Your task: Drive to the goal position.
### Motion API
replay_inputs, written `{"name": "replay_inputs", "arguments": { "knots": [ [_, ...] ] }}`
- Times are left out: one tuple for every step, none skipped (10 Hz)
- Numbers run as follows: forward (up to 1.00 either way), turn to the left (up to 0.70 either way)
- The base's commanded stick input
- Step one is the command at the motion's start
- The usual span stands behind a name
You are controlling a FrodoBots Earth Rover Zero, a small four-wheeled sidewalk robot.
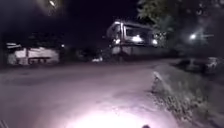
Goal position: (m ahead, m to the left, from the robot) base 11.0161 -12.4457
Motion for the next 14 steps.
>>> {"name": "replay_inputs", "arguments": {
  "knots": [
    [0.70,0.00],
    [0.70,0.00],
    [0.70,0.00],
    [0.70,0.00],
    [0.70,0.00],
    [0.70,0.00],
    [0.70,0.00],
    [0.70,0.00],
    [0.70,0.00],
    [0.70,-0.05],
    [0.70,-0.35],
    [0.70,-0.35],
    [0.70,-0.35],
    [0.70,-0.18]
  ]
}}
